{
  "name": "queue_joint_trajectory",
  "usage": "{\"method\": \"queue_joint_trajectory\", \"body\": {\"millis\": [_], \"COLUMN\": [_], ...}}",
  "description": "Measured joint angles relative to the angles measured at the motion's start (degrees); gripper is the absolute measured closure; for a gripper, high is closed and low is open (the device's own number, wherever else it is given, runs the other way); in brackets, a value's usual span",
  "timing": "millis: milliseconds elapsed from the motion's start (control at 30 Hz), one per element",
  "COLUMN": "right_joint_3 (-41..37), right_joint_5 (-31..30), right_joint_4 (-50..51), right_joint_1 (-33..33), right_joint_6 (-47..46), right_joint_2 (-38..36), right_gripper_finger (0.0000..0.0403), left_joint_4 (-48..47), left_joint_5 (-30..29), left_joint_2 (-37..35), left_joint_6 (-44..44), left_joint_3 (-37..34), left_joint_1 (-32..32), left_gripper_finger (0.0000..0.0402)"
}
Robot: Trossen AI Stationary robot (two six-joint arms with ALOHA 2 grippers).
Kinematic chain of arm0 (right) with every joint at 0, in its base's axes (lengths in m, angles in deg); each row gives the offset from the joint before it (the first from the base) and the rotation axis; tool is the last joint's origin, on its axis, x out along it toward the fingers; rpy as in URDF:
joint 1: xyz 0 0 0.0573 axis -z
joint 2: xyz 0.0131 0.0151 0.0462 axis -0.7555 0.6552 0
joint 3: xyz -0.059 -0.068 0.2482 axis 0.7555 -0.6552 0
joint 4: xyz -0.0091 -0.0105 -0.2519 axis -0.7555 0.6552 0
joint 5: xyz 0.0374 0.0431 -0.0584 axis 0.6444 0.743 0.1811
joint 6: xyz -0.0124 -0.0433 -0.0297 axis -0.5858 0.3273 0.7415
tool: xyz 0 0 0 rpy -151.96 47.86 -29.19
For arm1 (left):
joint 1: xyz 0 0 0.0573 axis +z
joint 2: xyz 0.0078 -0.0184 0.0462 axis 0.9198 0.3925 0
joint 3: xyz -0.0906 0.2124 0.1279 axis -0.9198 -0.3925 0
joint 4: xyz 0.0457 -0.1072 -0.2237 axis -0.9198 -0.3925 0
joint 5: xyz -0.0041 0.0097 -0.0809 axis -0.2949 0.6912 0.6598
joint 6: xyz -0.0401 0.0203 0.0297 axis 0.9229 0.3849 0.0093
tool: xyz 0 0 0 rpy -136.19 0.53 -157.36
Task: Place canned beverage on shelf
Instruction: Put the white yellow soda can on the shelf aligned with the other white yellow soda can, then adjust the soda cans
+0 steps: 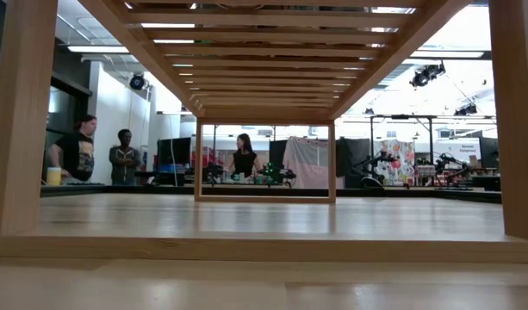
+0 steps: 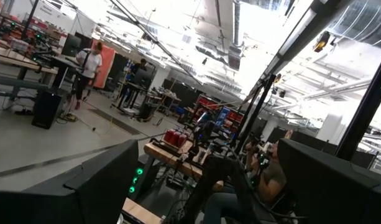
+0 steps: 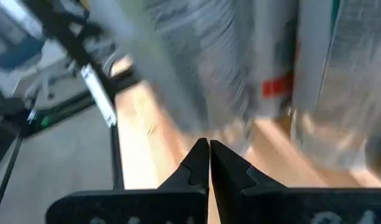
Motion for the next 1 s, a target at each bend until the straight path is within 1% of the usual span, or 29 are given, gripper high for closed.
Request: {"method": "queue_joint_trajectory", "body": {"millis": [133,233,433,533,633,733,867,933,1000], "right_joint_3": [0.0,0.0,0.0,0.0,0.0,0.0,0.0,0.0,0.0], "right_joint_5": [2.7,2.1,-6.0,-9.1,-11.4,-13.3,-14.0,-12.4,-8.6], "right_joint_4": [5.7,12.8,30.5,38.3,43.9,47.1,46.9,44.5,41.4], "right_joint_1": [-2.5,-4.9,-8.1,-7.7,-5.8,-2.7,2.4,5.1,7.8], "right_joint_6": [-1.0,-5.2,-18.3,-23.2,-25.7,-25.5,-19.9,-15.7,-10.9], "right_joint_2": [-2.2,-4.6,-9.6,-12.4,-15.6,-19.0,-23.8,-26.1,-28.1], "right_gripper_finger": [0.0403,0.0403,0.0403,0.0403,0.0403,0.0403,0.0403,0.0403,0.0403], "left_joint_4": [0.0,0.0,-0.2,-0.1,0.0,0.0,0.0,0.0,0.0], "left_joint_5": [0.0,0.0,0.0,0.0,0.0,0.0,0.0,0.0,0.0], "left_joint_2": [0.0,0.0,0.0,0.0,0.0,0.0,0.0,0.0,0.0], "left_joint_6": [0.0,0.0,0.0,0.1,0.1,0.1,0.0,0.0,0.0], "left_joint_3": [0.0,0.0,0.0,0.0,0.0,0.0,0.0,0.0,0.0], "left_joint_1": [0.0,0.0,0.0,0.0,0.0,0.0,0.0,0.0,0.0], "left_gripper_finger": [0.0025,0.0025,0.0025,0.0025,0.0025,0.0025,0.0025,0.0025,0.0025]}}
